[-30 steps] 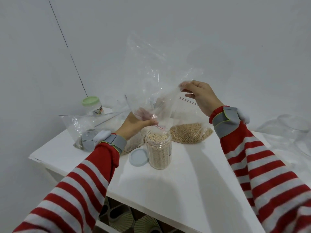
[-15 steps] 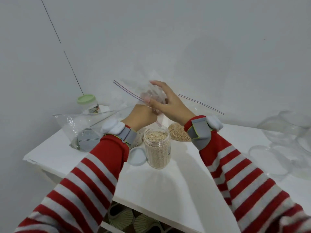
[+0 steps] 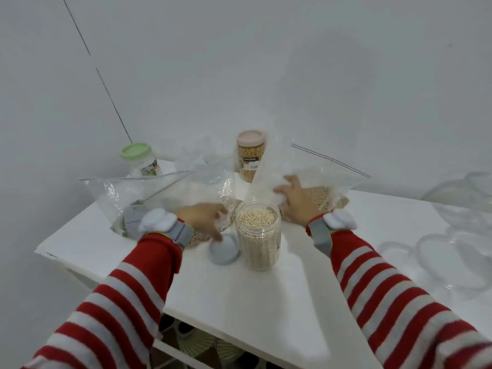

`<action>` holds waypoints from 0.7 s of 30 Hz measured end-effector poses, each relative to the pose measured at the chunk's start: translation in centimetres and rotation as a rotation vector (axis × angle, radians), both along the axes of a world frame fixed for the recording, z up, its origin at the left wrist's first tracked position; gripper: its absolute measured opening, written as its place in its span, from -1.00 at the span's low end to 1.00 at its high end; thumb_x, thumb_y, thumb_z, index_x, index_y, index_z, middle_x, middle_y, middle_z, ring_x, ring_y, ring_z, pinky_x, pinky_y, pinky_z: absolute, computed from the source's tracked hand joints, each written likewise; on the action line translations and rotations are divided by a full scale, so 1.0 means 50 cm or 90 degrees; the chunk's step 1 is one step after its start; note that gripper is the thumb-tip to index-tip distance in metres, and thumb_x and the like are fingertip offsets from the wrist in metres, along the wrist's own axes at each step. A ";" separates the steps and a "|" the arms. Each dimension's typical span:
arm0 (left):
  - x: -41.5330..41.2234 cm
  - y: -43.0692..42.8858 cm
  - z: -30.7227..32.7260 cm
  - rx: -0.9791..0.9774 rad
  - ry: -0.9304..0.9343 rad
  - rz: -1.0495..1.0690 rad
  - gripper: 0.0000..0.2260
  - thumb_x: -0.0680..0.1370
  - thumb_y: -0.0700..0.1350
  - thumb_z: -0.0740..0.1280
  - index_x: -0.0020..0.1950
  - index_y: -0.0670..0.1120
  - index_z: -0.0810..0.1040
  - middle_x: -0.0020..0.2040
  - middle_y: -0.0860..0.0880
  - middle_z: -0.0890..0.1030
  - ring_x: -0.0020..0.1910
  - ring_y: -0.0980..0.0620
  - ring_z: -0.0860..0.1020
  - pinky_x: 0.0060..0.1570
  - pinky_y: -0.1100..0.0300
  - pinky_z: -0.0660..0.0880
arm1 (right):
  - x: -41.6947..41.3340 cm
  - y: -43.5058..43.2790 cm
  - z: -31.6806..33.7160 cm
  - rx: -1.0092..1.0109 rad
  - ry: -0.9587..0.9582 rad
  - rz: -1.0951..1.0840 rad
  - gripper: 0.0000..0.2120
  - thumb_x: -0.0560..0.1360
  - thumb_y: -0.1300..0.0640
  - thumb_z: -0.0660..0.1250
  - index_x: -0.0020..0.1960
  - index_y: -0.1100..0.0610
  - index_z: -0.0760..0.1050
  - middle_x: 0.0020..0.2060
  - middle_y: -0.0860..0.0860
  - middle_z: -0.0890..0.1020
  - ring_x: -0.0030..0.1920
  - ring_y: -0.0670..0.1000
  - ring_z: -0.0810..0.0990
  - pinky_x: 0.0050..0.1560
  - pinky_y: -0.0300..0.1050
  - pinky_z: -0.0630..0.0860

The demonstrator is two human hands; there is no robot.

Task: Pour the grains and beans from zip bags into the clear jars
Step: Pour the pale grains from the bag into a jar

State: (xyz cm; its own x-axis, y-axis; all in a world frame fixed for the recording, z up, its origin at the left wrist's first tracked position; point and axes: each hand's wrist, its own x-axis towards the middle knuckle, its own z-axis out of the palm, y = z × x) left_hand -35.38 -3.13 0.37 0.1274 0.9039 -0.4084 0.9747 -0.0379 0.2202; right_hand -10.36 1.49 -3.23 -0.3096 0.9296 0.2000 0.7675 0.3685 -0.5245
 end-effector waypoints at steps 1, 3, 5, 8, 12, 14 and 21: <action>0.002 -0.004 -0.033 -0.040 0.044 -0.018 -0.24 0.38 0.02 0.56 0.49 0.00 0.27 0.42 0.00 0.39 0.35 -0.05 0.41 0.34 0.08 0.35 | 0.003 -0.011 -0.023 -0.056 -0.107 0.032 -0.54 0.52 0.36 0.28 0.41 0.24 0.38 0.49 0.19 0.14 0.39 0.16 0.32 0.46 -0.10 0.20; 0.009 -0.012 -0.085 -0.051 0.097 -0.040 -0.07 0.29 0.14 0.59 0.54 0.06 0.16 0.47 -0.03 0.29 0.43 -0.10 0.31 0.41 -0.04 0.28 | 0.014 -0.032 -0.049 -0.169 -0.196 0.099 -0.37 0.51 0.25 0.35 0.52 0.14 0.23 0.53 0.13 0.02 0.53 0.14 0.09 0.50 -0.02 0.08; 0.019 -0.022 -0.116 -0.023 0.148 -0.053 0.01 0.25 0.21 0.58 0.56 0.09 0.10 0.45 -0.06 0.22 0.42 -0.15 0.24 0.40 -0.14 0.27 | 0.024 -0.061 -0.056 -0.269 -0.200 0.154 -0.19 0.44 0.12 0.46 0.57 0.07 0.12 0.55 0.05 -0.07 0.55 0.11 0.00 0.50 0.05 0.10; 0.031 -0.025 -0.131 0.002 0.188 -0.079 -0.03 0.24 0.25 0.57 0.52 0.12 0.14 0.37 -0.06 0.19 0.35 -0.15 0.23 0.31 -0.16 0.35 | 0.017 -0.100 -0.063 -0.336 -0.201 0.167 0.14 0.28 -0.13 0.59 0.59 -0.01 -0.09 0.55 -0.05 -0.14 0.55 0.07 -0.05 0.53 0.08 0.09; 0.024 -0.020 -0.113 -0.019 0.136 -0.056 -0.11 0.26 0.17 0.59 0.49 0.14 0.21 0.39 -0.06 0.22 0.35 -0.15 0.32 0.34 -0.12 0.35 | -0.006 -0.125 -0.087 -0.332 0.084 0.116 0.18 0.15 -0.13 0.67 0.55 -0.08 0.01 0.45 -0.06 0.05 0.51 0.05 0.06 0.54 0.08 0.10; 0.007 -0.017 -0.072 0.026 0.063 -0.001 -0.13 0.27 0.18 0.57 0.47 0.15 0.20 0.35 -0.09 0.32 0.33 -0.16 0.39 0.32 -0.05 0.37 | -0.011 -0.130 -0.111 -0.291 0.164 0.091 0.11 0.14 -0.10 0.68 0.51 -0.12 0.11 0.37 -0.08 0.13 0.46 0.03 0.13 0.52 0.00 0.12; 0.056 -0.061 0.147 0.211 -0.199 0.018 -0.26 0.35 0.27 0.49 0.44 0.24 0.23 0.26 0.02 0.43 0.19 0.00 0.44 0.16 0.09 0.40 | -0.029 -0.147 -0.148 -0.211 0.269 0.046 -0.11 0.10 -0.07 0.70 0.20 -0.31 0.19 0.30 -0.04 0.24 0.41 0.05 0.24 0.47 0.12 0.26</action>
